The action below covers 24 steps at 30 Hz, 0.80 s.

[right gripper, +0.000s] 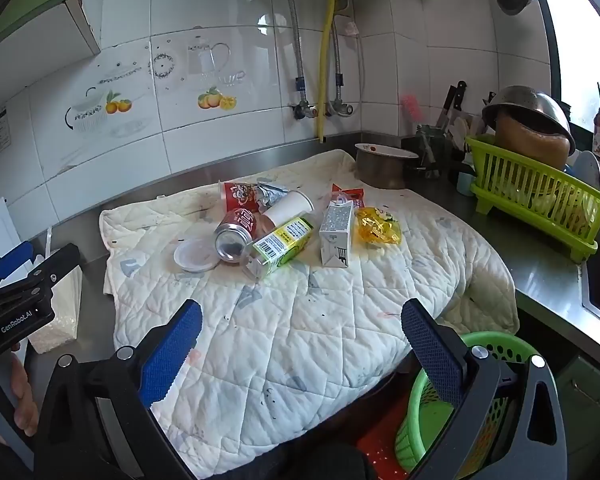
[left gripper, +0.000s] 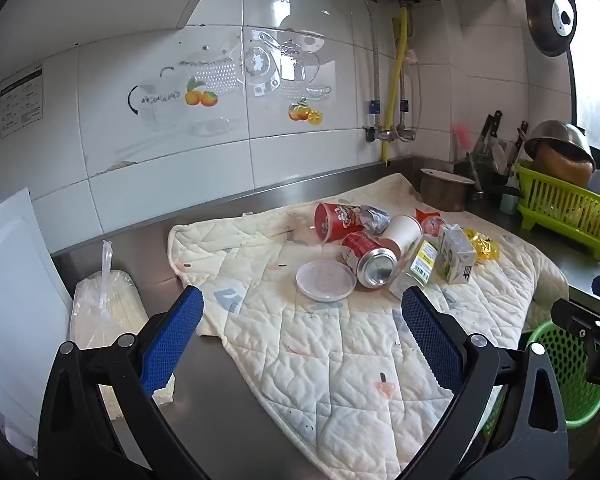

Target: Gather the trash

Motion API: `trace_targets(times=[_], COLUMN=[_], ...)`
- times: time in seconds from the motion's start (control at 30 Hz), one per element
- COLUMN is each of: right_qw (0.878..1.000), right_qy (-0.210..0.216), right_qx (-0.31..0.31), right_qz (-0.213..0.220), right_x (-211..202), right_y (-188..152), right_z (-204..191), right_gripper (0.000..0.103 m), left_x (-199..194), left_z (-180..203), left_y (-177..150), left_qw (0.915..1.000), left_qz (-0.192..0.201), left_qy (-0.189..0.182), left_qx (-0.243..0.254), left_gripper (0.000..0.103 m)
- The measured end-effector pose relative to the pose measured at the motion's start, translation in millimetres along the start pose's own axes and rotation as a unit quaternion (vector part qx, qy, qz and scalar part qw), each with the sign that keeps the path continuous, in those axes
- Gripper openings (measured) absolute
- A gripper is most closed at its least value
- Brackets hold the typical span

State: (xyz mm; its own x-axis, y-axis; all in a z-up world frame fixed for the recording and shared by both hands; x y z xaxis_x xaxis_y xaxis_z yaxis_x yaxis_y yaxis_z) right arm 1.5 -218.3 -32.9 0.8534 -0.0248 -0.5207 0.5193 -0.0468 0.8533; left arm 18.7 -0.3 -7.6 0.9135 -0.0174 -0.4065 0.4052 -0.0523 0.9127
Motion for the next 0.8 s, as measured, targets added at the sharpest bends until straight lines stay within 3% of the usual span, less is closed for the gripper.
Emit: trace_targets(times=[0.17,0.8], right_qw=[1.0,1.0], right_qy=[0.0,0.001], right_qx=[0.004,0.007], right_qz=[0.003,0.006], right_x=[-0.5,-7.8], right_y=[-0.2,3.6], right_z=[1.1,1.1], right_gripper=[0.097,0.097], left_x=[-7.1,-4.1], left_z=[-3.7,-0.1], left_y=[0.0,2.2], left_qw=[0.9999,1.0], left_qz=[0.013,0.003], left_qy=[-0.005,-0.008], left_qx=[-0.003,0.0], left_gripper=[0.098,0.098])
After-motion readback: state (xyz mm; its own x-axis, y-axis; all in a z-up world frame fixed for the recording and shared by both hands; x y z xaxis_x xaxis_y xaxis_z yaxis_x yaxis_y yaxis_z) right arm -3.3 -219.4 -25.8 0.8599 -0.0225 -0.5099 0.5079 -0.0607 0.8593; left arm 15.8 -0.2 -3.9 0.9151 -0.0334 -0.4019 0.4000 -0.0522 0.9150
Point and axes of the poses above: each gripper's, at about its wrist camera, not at the fingertips, and x roughly the way its jaws point, z to its right, y to its top, the point moved 2 cm from there along x, roughly the way its jaws point, and after that the axes turned 2 degrees about -y, right-handed, at the moved point
